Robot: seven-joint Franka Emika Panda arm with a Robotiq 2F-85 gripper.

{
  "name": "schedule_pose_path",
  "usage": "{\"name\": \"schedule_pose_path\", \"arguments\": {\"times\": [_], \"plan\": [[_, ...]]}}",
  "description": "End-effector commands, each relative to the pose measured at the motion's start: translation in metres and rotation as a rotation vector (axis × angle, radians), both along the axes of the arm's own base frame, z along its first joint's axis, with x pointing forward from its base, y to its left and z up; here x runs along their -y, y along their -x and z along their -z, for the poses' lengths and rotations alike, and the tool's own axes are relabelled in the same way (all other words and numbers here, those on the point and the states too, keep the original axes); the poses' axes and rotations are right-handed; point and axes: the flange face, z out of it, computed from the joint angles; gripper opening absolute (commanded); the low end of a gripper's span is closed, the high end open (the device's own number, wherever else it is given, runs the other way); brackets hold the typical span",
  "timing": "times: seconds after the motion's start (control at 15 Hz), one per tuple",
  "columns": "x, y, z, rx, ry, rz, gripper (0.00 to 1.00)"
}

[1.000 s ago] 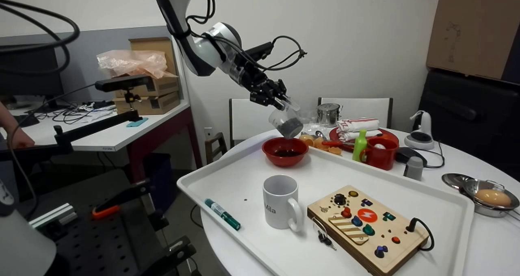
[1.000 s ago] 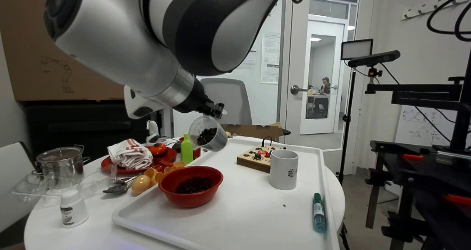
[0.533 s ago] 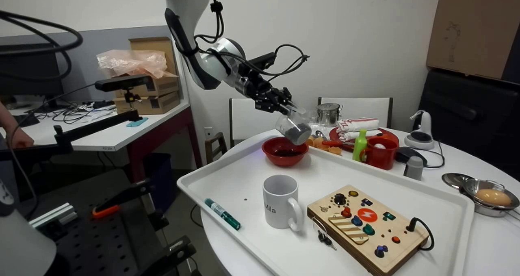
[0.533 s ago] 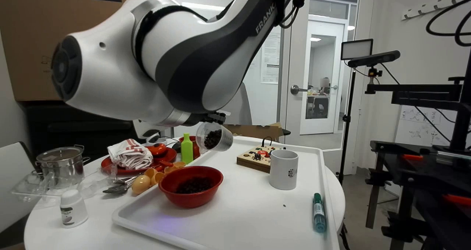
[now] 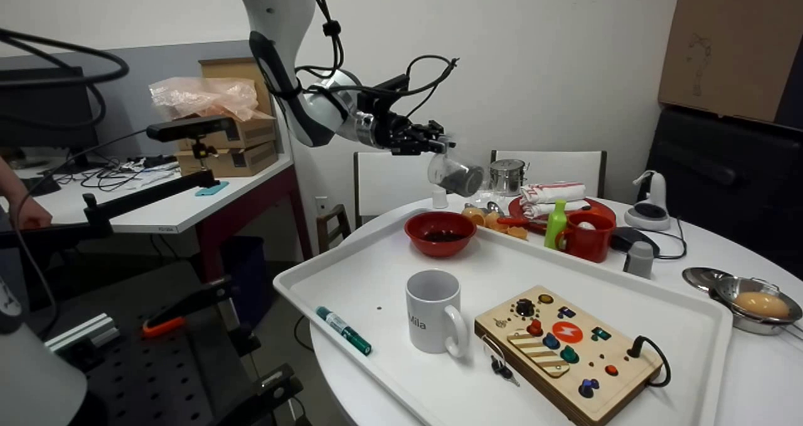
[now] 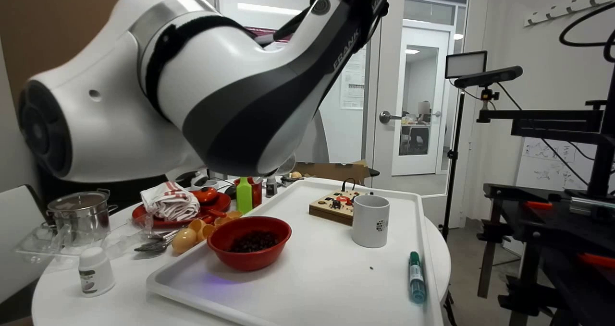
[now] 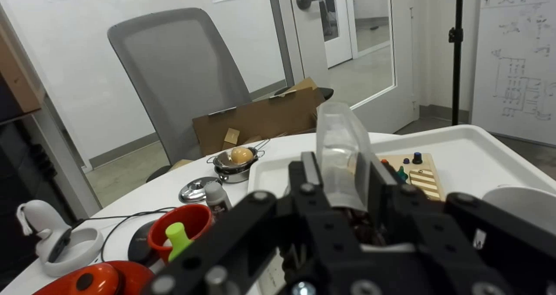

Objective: Pour the contents in the clear jug into the red bowl

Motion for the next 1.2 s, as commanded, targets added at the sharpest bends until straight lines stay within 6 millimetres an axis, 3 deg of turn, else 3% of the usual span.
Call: {"name": "schedule_pose_path", "arguments": {"times": [0.0,0.6,1.13], "plan": [[-0.008,-0.003,0.007,0.005,0.11,-0.014,0.15],[0.003,0.001,0.035,0.004,0.209,-0.002,0.15],[0.001,-0.008,0.03,0.083,0.33,-0.029,0.15]]}}
